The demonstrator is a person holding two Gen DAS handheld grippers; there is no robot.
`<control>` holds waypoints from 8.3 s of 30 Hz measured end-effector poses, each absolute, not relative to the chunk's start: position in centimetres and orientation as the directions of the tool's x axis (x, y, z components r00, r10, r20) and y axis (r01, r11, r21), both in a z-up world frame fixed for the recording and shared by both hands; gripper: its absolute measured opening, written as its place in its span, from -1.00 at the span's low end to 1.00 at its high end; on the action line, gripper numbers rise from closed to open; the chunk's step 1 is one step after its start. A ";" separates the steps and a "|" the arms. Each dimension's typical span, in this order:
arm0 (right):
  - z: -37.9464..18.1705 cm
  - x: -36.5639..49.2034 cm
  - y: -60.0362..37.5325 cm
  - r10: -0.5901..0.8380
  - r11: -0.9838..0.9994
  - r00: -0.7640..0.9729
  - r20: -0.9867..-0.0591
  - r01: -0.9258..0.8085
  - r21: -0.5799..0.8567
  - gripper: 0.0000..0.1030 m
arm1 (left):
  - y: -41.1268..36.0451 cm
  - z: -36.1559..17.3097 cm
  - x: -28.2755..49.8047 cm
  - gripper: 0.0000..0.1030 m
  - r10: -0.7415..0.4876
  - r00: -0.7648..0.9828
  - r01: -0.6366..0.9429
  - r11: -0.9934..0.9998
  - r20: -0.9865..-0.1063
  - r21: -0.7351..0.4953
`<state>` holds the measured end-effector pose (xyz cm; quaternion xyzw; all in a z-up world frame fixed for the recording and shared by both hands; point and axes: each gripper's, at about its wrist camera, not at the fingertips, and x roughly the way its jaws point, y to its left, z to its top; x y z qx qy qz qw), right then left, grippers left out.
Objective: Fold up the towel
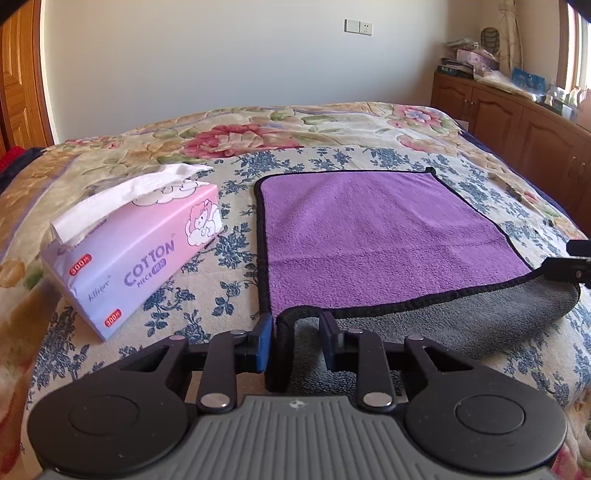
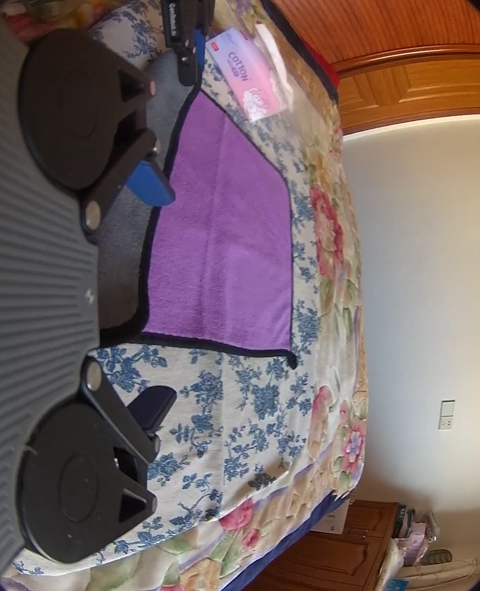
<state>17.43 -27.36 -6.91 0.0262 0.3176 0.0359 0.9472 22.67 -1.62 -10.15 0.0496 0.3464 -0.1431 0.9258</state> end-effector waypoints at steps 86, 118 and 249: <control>-4.5 19.1 -28.8 0.188 0.982 0.783 -0.593 -0.159 0.102 -0.92 | -1.4 -6.0 21.8 -0.90 -0.301 0.790 0.318 0.946 -0.534 -0.063; -2.9 23.2 -28.8 0.181 0.981 0.834 -0.522 -0.193 0.032 -0.92 | -2.4 -4.7 25.7 -0.91 -0.279 0.815 0.300 0.953 -0.507 -0.043; -5.7 35.9 -30.6 0.072 0.986 0.820 -0.568 -0.145 -0.083 0.00 | -7.2 -6.9 39.9 0.44 -0.156 0.835 0.267 0.953 -0.528 0.141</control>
